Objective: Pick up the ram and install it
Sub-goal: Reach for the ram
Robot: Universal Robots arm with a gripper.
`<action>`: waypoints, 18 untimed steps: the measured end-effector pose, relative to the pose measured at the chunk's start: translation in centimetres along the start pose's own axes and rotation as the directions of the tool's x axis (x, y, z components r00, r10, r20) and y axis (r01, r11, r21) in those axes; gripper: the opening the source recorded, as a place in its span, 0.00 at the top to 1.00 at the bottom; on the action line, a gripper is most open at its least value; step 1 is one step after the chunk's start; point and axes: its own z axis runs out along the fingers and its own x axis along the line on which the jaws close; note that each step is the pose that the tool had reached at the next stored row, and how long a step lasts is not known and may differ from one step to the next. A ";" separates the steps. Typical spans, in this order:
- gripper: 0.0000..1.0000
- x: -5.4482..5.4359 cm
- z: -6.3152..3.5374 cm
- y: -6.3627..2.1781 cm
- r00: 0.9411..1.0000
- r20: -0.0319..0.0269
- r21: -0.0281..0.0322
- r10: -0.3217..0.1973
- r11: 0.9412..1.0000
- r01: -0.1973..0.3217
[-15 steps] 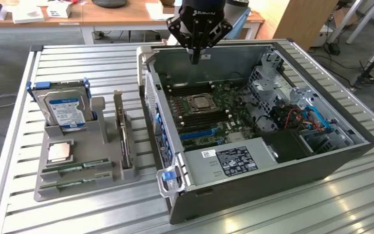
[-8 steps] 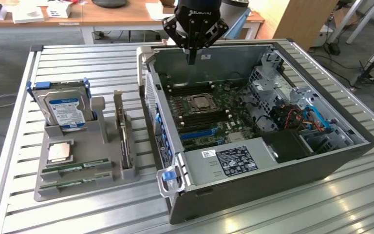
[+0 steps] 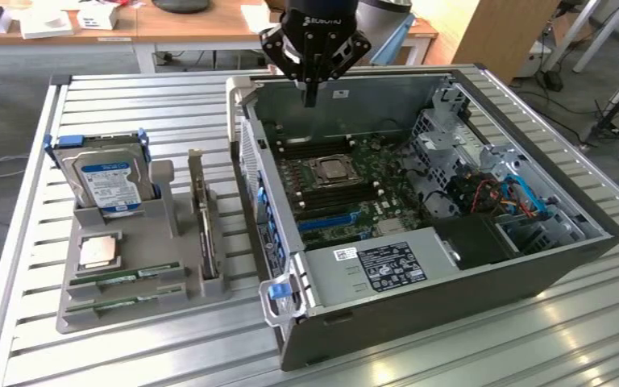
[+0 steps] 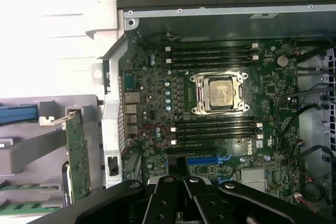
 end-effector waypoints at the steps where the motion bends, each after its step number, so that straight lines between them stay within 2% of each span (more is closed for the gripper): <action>1: 0.89 0.1 0.00 -0.01 1.000 0.000 0.000 0.000 1.000 0.000; 18: 0.89 2.6 -0.06 -0.19 1.000 0.000 0.000 0.000 1.000 0.000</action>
